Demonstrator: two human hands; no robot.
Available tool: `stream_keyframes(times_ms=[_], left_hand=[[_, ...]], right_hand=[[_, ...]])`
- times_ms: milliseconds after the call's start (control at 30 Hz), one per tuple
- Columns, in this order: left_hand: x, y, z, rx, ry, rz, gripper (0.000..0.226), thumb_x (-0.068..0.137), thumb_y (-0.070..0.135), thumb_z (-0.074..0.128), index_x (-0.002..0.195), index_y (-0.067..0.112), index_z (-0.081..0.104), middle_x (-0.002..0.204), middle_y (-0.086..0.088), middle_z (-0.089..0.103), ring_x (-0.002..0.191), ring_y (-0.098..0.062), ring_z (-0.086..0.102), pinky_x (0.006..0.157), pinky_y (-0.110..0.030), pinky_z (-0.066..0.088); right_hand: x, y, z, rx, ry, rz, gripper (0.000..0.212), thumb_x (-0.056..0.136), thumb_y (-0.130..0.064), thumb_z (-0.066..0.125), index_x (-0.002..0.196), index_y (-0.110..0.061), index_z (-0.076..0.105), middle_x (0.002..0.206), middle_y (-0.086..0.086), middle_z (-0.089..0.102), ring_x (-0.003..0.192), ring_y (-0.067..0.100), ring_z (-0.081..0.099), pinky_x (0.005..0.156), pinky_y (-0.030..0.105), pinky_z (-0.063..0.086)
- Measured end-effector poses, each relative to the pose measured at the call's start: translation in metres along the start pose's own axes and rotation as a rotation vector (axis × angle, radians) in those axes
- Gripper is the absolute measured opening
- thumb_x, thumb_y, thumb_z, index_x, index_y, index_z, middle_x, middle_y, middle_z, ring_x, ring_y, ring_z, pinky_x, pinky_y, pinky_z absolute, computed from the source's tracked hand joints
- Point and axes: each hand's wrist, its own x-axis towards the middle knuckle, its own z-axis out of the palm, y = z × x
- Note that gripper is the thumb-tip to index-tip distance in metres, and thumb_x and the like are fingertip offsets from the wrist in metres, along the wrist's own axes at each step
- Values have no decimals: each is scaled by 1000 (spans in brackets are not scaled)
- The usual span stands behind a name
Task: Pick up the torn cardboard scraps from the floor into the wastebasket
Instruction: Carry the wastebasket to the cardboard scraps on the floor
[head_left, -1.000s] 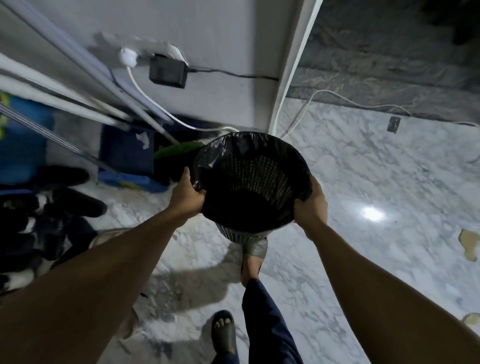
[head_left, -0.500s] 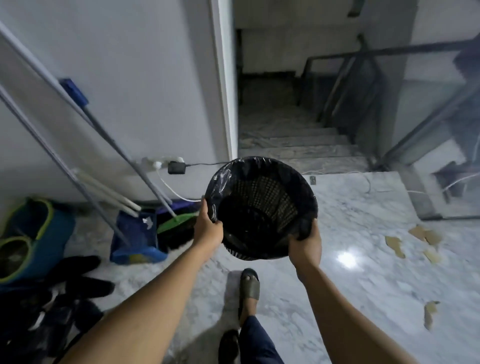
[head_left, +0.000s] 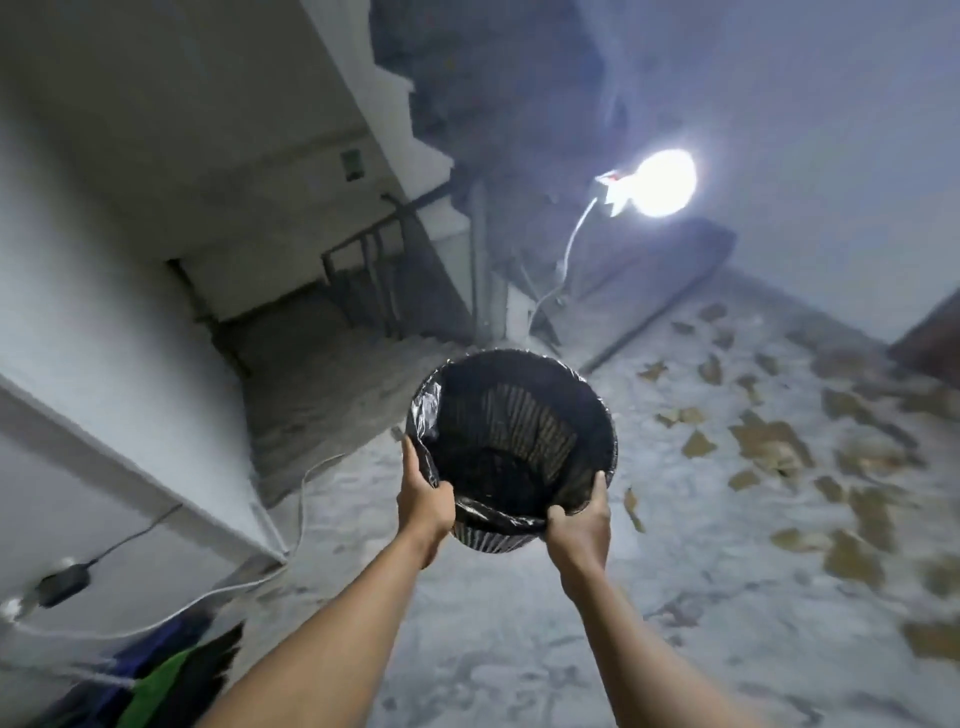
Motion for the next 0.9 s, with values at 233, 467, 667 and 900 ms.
stream_keyframes(times_ms=[233,467,667,900], left_hand=[[-12,39,226,-15,-255,24,96,74,14,51,134,70,1,133,6,56,103,-30,64,82,-54,57],[-46,96,354,-26,-430,-16,91,80,8,52,143,57,11,120,9,58,97,-30,67,73,-55,59],[-21,173,433,92,-551,-70,27,88,5,56,111,14,44,93,-9,62,68,-23,65,61,-51,60],[64,259,549,58,-691,-61,32,86,1,53,116,11,51,107,-13,67,84,-26,70,58,-38,59]], right_hand=[[101,0,-199,12,213,101,84,81,-7,59,155,-29,27,141,4,55,117,27,59,94,32,51],[166,4,-315,49,311,208,80,87,-8,58,155,-32,25,143,7,52,114,32,59,95,44,53],[248,-19,-365,69,383,207,79,88,-7,59,154,-34,25,150,6,45,117,34,58,90,42,55],[379,-68,-396,87,498,176,78,93,-9,57,155,-36,19,157,3,35,127,32,52,100,44,50]])
